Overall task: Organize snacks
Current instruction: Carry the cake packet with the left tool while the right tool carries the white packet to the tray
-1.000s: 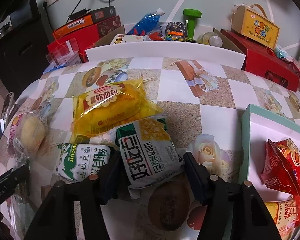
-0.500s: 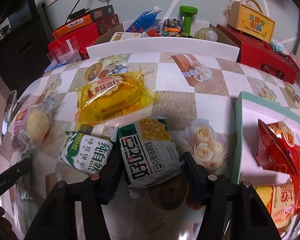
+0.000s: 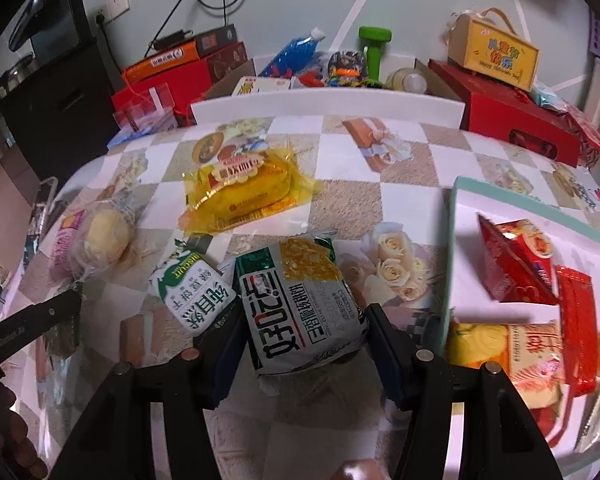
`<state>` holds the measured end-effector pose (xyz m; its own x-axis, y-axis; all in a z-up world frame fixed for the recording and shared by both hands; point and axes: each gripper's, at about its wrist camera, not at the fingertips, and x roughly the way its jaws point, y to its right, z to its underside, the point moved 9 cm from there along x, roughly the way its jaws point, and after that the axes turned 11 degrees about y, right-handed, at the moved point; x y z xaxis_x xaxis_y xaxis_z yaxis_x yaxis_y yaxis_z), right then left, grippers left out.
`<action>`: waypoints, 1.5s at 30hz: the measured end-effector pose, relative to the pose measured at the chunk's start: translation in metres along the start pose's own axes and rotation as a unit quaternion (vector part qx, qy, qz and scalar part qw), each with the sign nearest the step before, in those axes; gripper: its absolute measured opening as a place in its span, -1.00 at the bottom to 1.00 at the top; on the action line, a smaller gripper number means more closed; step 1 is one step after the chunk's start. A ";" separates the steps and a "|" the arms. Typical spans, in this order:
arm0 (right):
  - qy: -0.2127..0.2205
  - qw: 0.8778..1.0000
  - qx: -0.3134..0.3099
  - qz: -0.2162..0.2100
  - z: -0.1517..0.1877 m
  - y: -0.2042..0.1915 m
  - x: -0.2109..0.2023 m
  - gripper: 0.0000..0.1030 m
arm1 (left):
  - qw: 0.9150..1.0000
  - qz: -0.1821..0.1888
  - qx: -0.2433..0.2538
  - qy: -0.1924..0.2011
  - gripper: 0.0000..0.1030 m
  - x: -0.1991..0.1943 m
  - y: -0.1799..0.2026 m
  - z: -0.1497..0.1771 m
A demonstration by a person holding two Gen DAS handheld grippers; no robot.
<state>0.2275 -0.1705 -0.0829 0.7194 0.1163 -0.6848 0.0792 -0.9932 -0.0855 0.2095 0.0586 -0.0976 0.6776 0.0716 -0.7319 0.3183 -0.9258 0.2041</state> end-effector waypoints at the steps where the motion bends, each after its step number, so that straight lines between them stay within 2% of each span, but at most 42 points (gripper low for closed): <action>1: 0.002 1.000 0.001 -0.001 -0.001 0.000 -0.003 0.20 | 1.000 0.002 0.001 0.003 0.09 -0.002 0.002 -0.001; 11: 0.029 1.000 0.010 0.000 -0.013 0.011 -0.030 0.20 | 0.999 0.024 0.023 0.034 0.10 -0.025 0.032 -0.012; 17: 0.042 0.999 0.025 0.011 -0.018 0.030 -0.040 0.20 | 0.996 0.062 0.052 0.035 0.10 -0.030 0.070 -0.007; 24: 0.060 0.996 0.058 0.045 -0.025 0.073 -0.056 0.20 | 0.991 0.100 0.085 0.036 0.10 -0.038 0.112 0.000; 36: 0.075 0.985 0.121 0.093 -0.024 0.143 -0.077 0.20 | 0.982 0.134 0.126 0.032 0.10 -0.046 0.161 0.018; 45: 0.085 0.974 0.164 0.131 -0.018 0.194 -0.095 0.20 | 0.970 0.169 0.171 0.024 0.10 -0.052 0.209 0.039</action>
<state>0.1867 -0.3739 -0.0217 0.7911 -0.1707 -0.5874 -0.3269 -0.9296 -0.1701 0.2149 -0.1535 -0.0419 0.7376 -0.2483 -0.6280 -0.1607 -0.9678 0.1939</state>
